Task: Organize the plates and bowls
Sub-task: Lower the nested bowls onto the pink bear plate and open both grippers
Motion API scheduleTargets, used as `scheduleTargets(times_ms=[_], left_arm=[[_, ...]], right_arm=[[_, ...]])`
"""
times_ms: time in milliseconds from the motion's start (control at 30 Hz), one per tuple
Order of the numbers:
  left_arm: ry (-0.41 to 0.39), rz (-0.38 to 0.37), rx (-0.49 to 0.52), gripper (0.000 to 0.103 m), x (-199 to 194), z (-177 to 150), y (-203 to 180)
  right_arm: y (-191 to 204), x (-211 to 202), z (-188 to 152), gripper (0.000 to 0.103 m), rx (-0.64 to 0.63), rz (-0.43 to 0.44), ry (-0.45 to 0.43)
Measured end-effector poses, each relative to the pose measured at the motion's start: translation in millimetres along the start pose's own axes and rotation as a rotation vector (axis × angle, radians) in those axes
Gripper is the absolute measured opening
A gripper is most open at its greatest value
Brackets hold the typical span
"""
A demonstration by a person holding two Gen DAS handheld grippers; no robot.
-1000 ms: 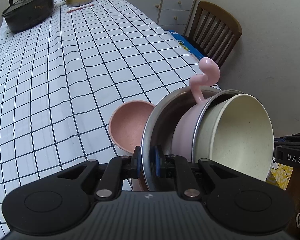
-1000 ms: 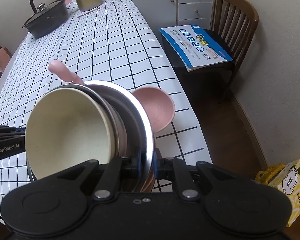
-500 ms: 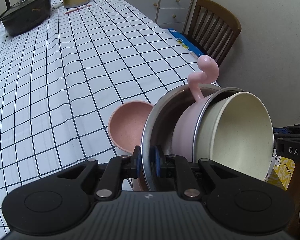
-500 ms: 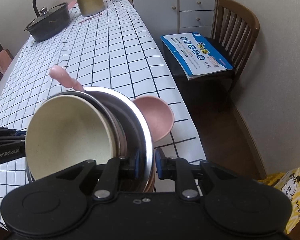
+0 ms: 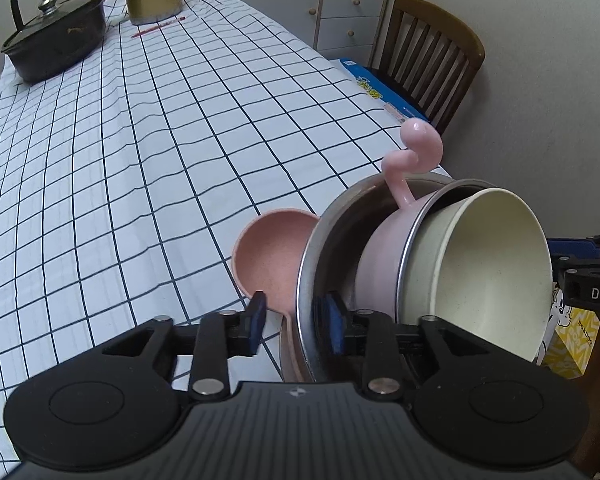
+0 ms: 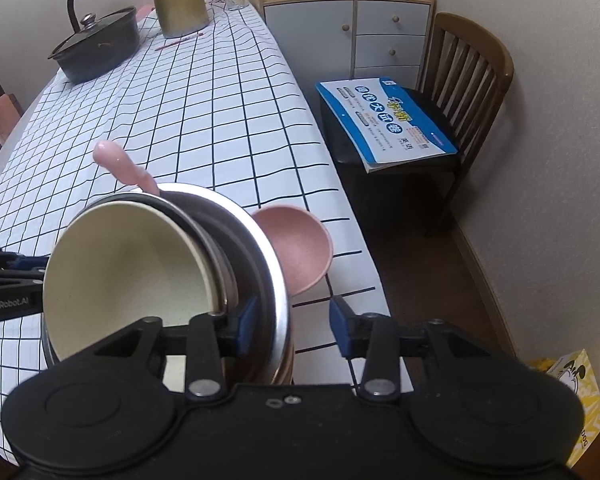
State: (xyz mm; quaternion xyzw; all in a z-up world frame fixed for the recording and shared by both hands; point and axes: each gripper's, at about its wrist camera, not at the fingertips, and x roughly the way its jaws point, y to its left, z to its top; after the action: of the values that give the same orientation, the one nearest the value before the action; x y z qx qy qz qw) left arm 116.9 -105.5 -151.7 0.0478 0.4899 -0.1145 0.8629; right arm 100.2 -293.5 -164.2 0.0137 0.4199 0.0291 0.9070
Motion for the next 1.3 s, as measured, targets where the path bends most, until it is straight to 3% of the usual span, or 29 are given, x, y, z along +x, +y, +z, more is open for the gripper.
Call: scheduleTargets(times_ms=[33, 67, 333, 400, 533, 600, 867, 1000, 1133, 1300], left_arm=[[-0.007, -0.008, 0.002, 0.049, -2, 0, 2], [-0.020, -0.013, 0.008, 0.053, -4, 0, 2], [-0.089, -0.040, 0.076, 0.053, -25, -6, 9], [-0.110, -0.046, 0.082, 0.053, -32, -8, 12], [-0.144, -0.073, 0.096, 0.053, -48, -12, 17], [-0.165, -0.086, 0.108, 0.053, -58, -16, 18], [-0.237, -0.138, 0.156, 0.055, -97, -33, 24], [-0.310, -0.133, 0.195, 0.057, -119, -49, 26], [-0.352, -0.160, 0.207, 0.072, -139, -61, 31], [-0.376, -0.193, 0.193, 0.078, -158, -76, 38]], right_arm=[[0, -1, -1, 0.044, 0.002, 0.000, -0.001], [1, -2, -2, 0.044, 0.001, -0.005, -0.002], [9, -27, -5, 0.054, 0.028, -0.048, -0.069], [12, -37, -6, 0.063, 0.028, -0.054, -0.096], [21, -53, -10, 0.066, 0.020, -0.082, -0.137], [25, -62, -14, 0.073, 0.025, -0.086, -0.153], [62, -97, -34, 0.084, 0.012, -0.081, -0.236], [80, -115, -44, 0.088, 0.003, -0.072, -0.287], [97, -132, -54, 0.092, -0.014, -0.076, -0.348], [115, -152, -69, 0.101, -0.015, -0.080, -0.424]])
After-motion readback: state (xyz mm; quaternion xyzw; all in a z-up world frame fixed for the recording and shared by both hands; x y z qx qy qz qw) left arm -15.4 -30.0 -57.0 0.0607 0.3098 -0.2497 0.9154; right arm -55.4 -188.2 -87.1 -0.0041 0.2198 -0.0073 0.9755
